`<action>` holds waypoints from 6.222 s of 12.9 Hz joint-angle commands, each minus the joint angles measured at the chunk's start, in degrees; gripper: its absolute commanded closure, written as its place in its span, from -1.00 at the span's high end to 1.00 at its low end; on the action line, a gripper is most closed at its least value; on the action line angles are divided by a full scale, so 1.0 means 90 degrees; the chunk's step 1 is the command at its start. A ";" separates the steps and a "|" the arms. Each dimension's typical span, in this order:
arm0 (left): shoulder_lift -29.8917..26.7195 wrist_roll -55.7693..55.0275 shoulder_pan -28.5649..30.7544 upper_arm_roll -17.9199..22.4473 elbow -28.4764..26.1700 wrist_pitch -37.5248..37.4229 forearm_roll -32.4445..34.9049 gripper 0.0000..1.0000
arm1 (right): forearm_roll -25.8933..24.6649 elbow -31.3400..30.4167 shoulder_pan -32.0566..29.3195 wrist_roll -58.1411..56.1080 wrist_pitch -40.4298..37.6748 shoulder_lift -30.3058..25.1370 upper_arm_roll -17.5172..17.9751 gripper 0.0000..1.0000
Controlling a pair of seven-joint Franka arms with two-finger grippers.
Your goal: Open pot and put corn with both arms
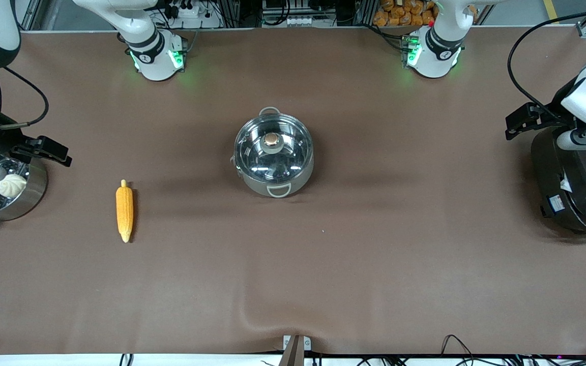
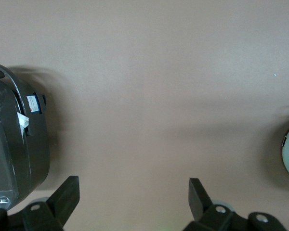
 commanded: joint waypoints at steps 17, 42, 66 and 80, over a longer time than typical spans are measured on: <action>0.1995 -0.4339 -0.2224 -0.0851 0.1356 0.0236 0.0031 1.00 | 0.0077 -0.0305 0.0012 -0.0240 0.1050 0.0894 -0.0018 1.00; 0.4185 -0.8397 -0.5118 -0.0656 0.1611 0.2599 0.0783 0.63 | 0.0272 -0.2708 -0.0505 -0.2350 0.6080 0.2915 0.0226 1.00; 0.2057 -0.6782 -0.3187 -0.0724 0.1465 0.0482 0.0685 -1.00 | 0.1112 -0.1996 0.0205 -0.1711 0.3817 0.1637 0.0265 -0.76; 0.1157 -0.3399 -0.0519 -0.0734 -0.2713 0.3437 0.0383 -1.00 | -0.0490 -0.0774 0.1584 0.4621 0.2475 0.1489 0.2667 -0.69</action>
